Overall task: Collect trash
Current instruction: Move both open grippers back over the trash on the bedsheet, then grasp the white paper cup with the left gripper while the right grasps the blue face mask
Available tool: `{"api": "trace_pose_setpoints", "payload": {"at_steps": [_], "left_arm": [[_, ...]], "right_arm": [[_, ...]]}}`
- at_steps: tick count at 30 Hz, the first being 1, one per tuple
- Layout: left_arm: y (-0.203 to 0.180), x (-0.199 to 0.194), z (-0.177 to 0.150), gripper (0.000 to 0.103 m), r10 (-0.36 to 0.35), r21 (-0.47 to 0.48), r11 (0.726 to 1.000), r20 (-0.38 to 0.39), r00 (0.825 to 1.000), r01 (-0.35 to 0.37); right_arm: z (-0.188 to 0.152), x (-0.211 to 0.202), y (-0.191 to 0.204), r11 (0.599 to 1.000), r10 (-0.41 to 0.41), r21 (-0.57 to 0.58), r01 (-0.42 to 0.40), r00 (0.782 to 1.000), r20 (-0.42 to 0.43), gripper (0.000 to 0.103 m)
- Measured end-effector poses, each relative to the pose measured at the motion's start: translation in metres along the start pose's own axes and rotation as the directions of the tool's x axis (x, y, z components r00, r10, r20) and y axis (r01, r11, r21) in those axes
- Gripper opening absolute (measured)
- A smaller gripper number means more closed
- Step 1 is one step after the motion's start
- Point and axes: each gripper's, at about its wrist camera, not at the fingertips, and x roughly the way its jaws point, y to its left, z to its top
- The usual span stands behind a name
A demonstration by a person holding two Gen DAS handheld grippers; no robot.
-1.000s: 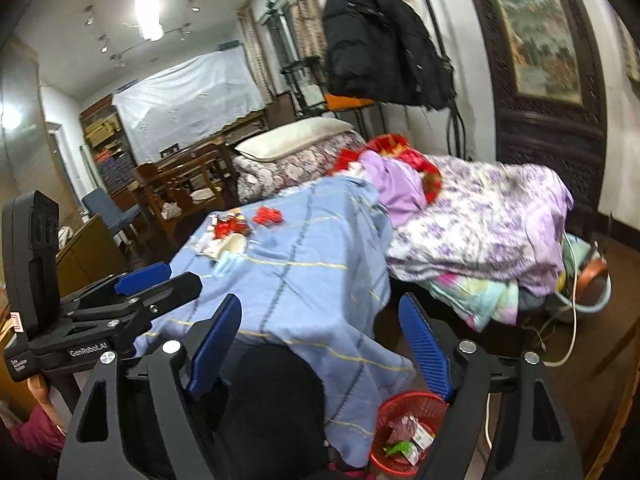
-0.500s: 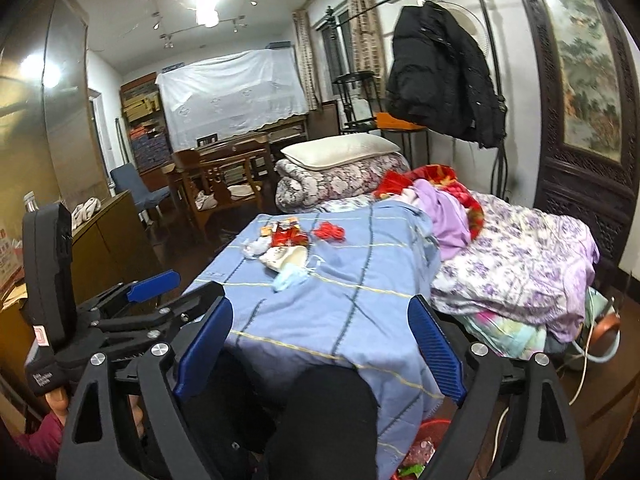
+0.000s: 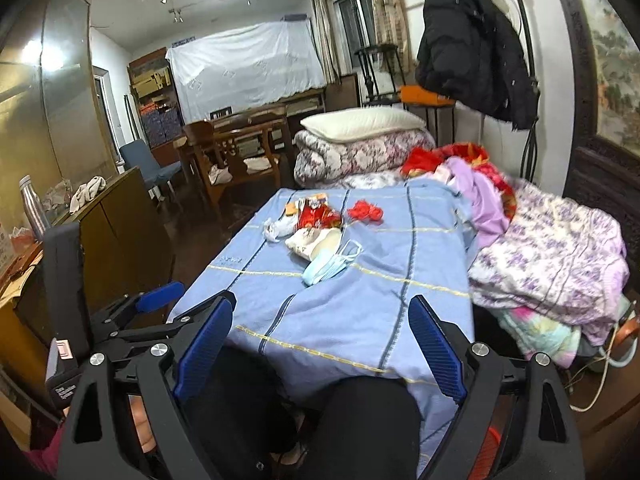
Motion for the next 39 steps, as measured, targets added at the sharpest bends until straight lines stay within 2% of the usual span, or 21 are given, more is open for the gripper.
{"api": "trace_pose_setpoints", "payload": {"at_steps": [6,9,14,20,24,29,34,38,39], "left_arm": [[0.040,0.043,0.002,0.090,0.000,-0.113,0.994,-0.109,0.994,-0.012],[0.051,0.059,0.005,0.090,0.000,-0.138,0.990,-0.142,0.990,-0.020],[0.052,0.094,0.018,0.090,0.014,-0.118,0.992,-0.185,0.983,-0.037],[0.050,0.141,0.045,0.090,0.000,-0.114,0.993,-0.228,0.974,-0.026],[0.045,0.176,0.061,0.090,0.022,-0.089,0.995,-0.251,0.968,-0.045],[0.043,0.221,0.067,0.090,0.059,-0.071,0.994,-0.303,0.951,-0.085],[0.068,0.214,0.067,0.090,0.146,-0.079,0.982,-0.277,0.950,-0.174],[0.112,0.183,0.060,0.090,0.233,-0.117,0.955,-0.275,0.933,-0.273],[0.122,0.174,0.057,0.090,0.236,-0.136,0.950,-0.277,0.931,-0.281]], "right_arm": [[0.000,0.046,-0.014,0.999,0.013,0.052,-0.009,0.997,-0.078,0.088],[-0.003,0.063,-0.025,0.997,0.005,0.077,0.003,0.995,-0.104,0.088],[-0.005,0.083,-0.051,0.990,0.003,0.137,0.016,0.990,-0.140,0.088],[-0.006,0.104,-0.075,0.986,-0.009,0.165,0.037,0.986,-0.165,0.088],[-0.006,0.118,-0.090,0.982,-0.007,0.186,0.041,0.983,-0.181,0.088],[-0.006,0.131,-0.104,0.976,-0.010,0.209,0.053,0.979,-0.201,0.088],[-0.006,0.139,-0.111,0.973,-0.006,0.224,0.054,0.977,-0.211,0.088],[-0.005,0.147,-0.103,0.976,0.030,0.216,0.016,0.978,-0.208,0.088],[-0.005,0.148,-0.100,0.977,0.038,0.214,0.007,0.978,-0.206,0.088]]}}
